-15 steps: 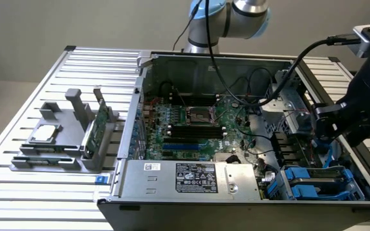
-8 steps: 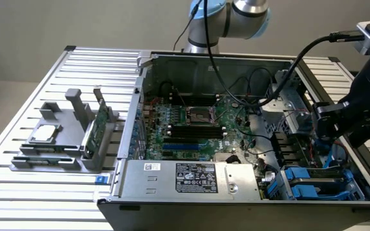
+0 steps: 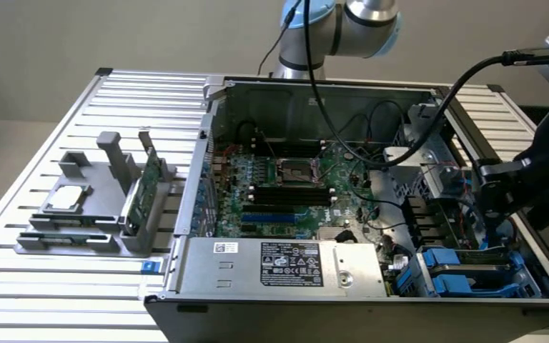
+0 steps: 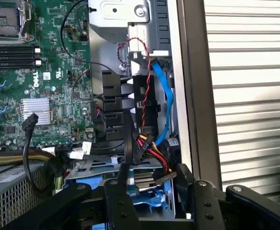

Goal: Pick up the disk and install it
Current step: 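Insert the first disk wire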

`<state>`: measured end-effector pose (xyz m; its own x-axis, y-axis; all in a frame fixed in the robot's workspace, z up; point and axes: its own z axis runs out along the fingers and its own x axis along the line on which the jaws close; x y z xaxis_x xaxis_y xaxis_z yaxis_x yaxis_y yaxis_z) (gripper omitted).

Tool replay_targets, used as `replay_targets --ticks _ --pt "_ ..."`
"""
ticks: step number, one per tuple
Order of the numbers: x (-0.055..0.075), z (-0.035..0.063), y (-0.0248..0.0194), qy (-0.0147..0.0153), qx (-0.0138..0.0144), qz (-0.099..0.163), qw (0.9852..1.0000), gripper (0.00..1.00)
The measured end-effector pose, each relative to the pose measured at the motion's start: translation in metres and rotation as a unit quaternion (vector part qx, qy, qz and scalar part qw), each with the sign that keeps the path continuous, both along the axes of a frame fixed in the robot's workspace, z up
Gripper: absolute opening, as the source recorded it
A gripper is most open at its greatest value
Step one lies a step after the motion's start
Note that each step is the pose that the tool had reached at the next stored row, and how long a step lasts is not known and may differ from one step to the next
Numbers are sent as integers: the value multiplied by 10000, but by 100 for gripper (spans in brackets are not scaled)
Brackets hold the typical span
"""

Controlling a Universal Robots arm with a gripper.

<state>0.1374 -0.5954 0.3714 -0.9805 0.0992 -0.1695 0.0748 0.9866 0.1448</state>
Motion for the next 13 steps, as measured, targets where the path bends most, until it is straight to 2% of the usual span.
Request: replay_targets --ticks 4,6,10,13 --pt "0 0 -78 0 -1 -60 10000 52" --pt "1 22 -92 0 -1 -101 9999 52" --pt "3 190 -108 2 3 -156 9999 52" --pt "5 201 -139 3 17 -194 9998 52"
